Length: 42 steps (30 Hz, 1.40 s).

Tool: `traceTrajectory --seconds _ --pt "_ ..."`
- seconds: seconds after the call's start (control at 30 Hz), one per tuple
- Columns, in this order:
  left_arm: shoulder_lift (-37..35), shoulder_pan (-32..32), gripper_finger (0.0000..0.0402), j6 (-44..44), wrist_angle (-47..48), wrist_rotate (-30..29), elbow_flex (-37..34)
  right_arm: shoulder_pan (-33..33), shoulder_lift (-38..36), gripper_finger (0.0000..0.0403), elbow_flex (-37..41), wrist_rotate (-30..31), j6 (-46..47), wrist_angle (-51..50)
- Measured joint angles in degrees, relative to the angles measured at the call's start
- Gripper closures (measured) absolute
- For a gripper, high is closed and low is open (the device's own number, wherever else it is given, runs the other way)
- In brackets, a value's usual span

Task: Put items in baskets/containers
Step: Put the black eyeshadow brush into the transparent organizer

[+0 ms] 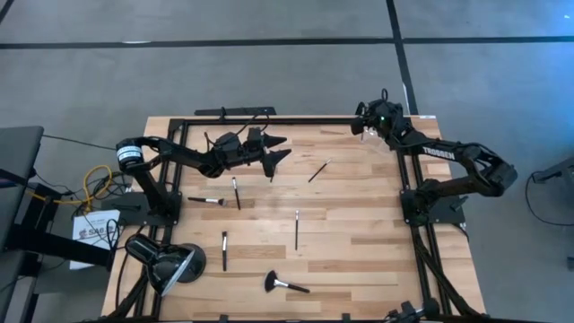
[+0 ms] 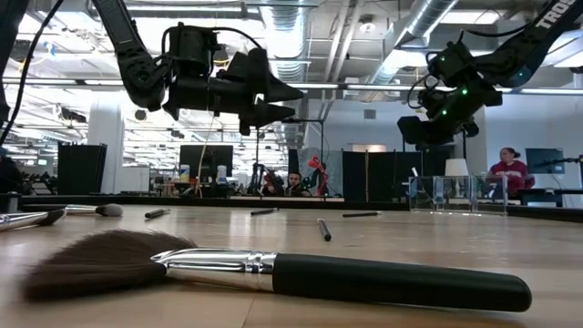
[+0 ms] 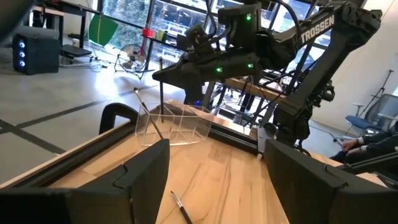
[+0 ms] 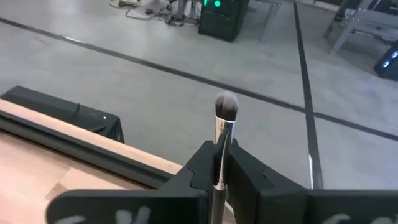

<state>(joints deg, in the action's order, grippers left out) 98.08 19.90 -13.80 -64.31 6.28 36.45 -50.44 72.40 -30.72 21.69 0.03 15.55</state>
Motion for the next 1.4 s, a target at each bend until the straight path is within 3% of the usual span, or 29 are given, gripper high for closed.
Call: traceTrajectory --seconds 0.13,0.37,0.6,0.8,0.97,1.27,1.4 --pt "0.00 0.00 0.0142 0.00 0.02 -0.01 0.00 -1.65 0.02 0.0394 1.04 -1.94 0.36 0.41" --pt "0.00 0.00 0.0142 -0.01 0.02 -0.01 0.00 -5.11 0.02 0.0368 4.61 -3.86 3.05 3.98" --pt "0.00 0.00 0.0142 -0.01 0.02 -0.02 0.00 -7.33 0.02 0.0394 5.02 -9.07 4.48 4.44" --pt "0.00 0.00 0.0142 -0.02 0.02 -0.01 0.00 -7.34 0.02 0.0359 5.16 -9.81 4.79 4.00" --pt "0.00 0.00 0.0142 -0.02 0.02 0.00 0.00 -7.54 0.02 0.0352 5.18 -9.78 3.76 4.50" --pt "0.00 0.00 0.0142 -0.02 0.03 -0.01 0.00 -10.18 0.02 0.0393 5.18 -13.31 2.53 4.96" --pt "-0.02 0.00 0.0142 -0.02 0.03 -0.02 0.00 -10.91 0.02 0.0367 5.18 -14.71 4.10 5.27"
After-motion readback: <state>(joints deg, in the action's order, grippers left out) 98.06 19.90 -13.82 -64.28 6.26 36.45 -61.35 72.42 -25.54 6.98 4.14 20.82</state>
